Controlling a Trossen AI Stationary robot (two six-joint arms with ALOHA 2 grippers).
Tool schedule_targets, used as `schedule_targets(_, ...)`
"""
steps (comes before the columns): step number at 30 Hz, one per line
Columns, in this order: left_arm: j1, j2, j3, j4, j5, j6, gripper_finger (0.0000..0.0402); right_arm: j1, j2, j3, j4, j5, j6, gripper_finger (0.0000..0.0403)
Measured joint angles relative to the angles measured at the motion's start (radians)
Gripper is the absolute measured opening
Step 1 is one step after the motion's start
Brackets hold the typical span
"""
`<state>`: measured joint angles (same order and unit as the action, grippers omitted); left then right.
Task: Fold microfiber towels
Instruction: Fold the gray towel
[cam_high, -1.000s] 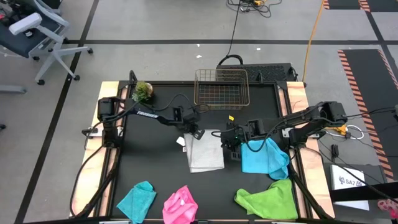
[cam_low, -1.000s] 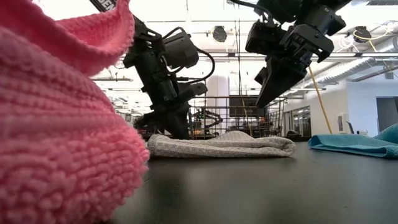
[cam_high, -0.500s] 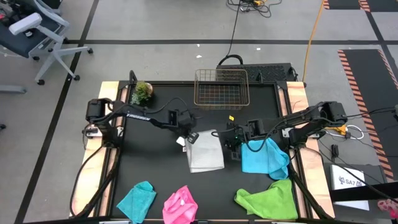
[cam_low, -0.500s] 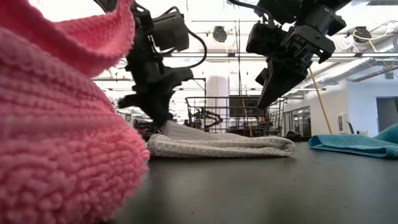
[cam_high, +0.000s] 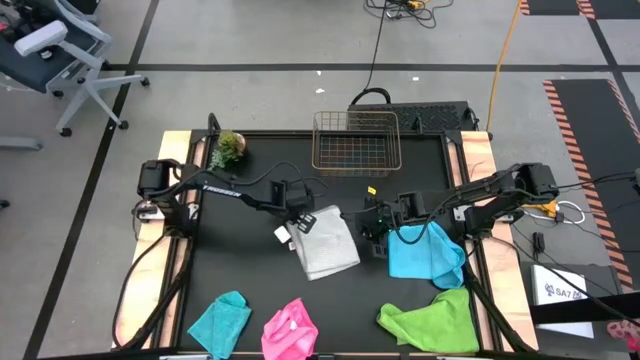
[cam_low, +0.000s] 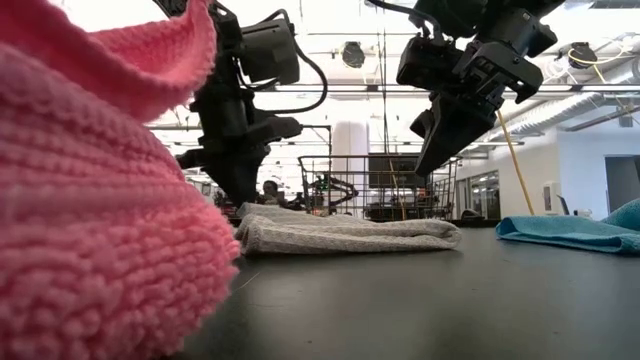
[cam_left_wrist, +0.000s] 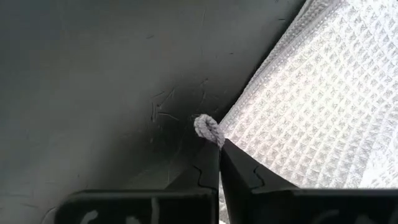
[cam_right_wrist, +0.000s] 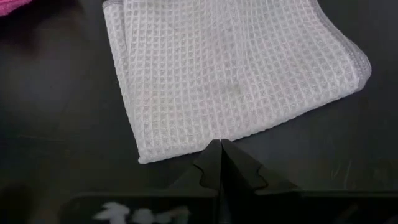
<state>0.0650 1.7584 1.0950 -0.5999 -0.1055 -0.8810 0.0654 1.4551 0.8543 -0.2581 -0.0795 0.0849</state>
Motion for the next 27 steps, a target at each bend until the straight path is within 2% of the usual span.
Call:
schedule_targets(9, -0.007, 0.000, 0.000, -0.001, 0.000, -0.005, 0.0007, 0.002, 0.000, 0.000, 0.096, -0.003, -0.069, 0.0000)
schedule_targets(13, -0.023, 0.006, 0.000, -0.002, 0.000, -0.005, 0.0003, 0.002, 0.000, 0.000, 0.188, -0.128, -0.066, 0.0000)
schedule_targets(15, -0.029, 0.007, 0.000, -0.004, 0.000, -0.005, 0.0006, 0.011, 0.007, 0.001, 0.193, -0.135, -0.071, 0.0000)
schedule_targets(20, -0.043, 0.007, 0.000, -0.002, -0.025, -0.015, 0.0003, 0.048, 0.070, 0.001, 0.219, -0.137, -0.065, 0.0000)
schedule_targets(27, -0.051, 0.007, 0.000, -0.008, -0.027, -0.019, 0.0003, 0.063, 0.208, 0.001, 0.320, -0.264, -0.017, 0.0000)
